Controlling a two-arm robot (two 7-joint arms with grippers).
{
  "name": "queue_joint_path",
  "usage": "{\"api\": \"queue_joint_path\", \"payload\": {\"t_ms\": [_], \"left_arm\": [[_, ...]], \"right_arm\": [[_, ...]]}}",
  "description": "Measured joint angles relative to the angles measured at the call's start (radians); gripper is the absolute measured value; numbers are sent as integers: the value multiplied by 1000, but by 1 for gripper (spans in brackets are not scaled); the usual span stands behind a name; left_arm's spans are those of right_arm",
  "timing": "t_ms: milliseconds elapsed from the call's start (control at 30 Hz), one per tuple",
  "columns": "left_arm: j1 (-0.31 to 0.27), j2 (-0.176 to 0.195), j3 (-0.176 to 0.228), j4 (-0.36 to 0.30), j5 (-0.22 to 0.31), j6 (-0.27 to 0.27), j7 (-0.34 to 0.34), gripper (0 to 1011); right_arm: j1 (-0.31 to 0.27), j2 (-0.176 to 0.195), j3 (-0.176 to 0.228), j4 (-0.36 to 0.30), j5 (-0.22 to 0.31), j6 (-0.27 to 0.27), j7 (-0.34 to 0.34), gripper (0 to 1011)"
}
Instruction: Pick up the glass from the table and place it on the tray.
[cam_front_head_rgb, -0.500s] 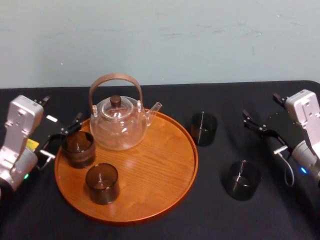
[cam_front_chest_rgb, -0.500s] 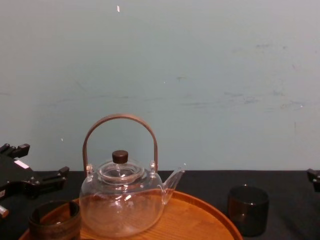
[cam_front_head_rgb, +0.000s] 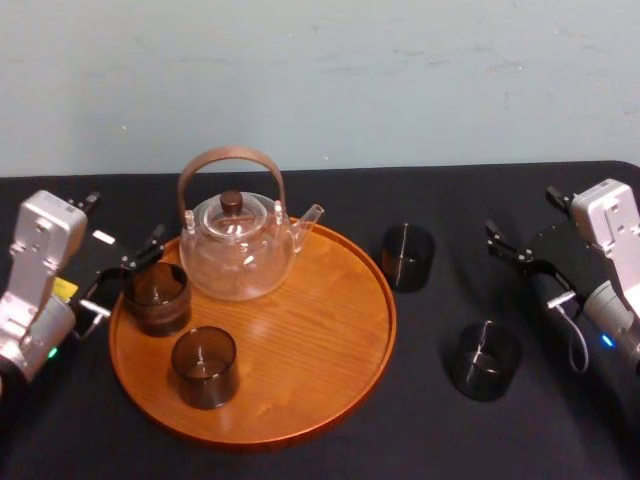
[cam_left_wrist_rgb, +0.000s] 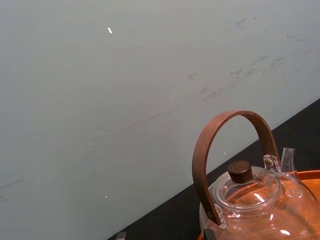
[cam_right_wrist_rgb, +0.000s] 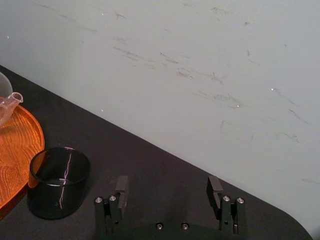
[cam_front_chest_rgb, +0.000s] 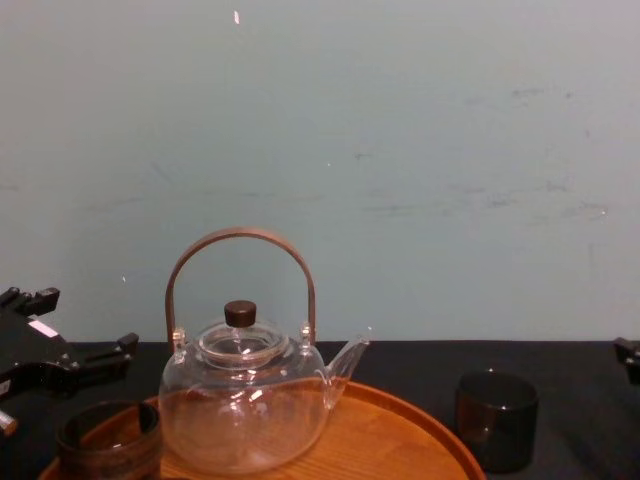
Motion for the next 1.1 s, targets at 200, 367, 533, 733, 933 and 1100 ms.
{"api": "queue_joint_path", "payload": {"t_ms": [200,367,533,733,933,1100], "left_arm": [[0,0,0,0,0,0,0,1002],[0,0,0,0,0,0,0,1001],[0,0,0,0,0,0,0,1001],[0,0,0,0,0,0,0,1001],[0,0,0,0,0,0,0,1001],[0,0,0,0,0,0,0,1001]], "right_arm": [[0,0,0,0,0,0,0,1002],[0,0,0,0,0,0,0,1002],[0,0,0,0,0,0,0,1002],[0,0,0,0,0,0,0,1002],[0,0,0,0,0,0,0,1002],[-1,0,1,0,0,0,1,1002]]}}
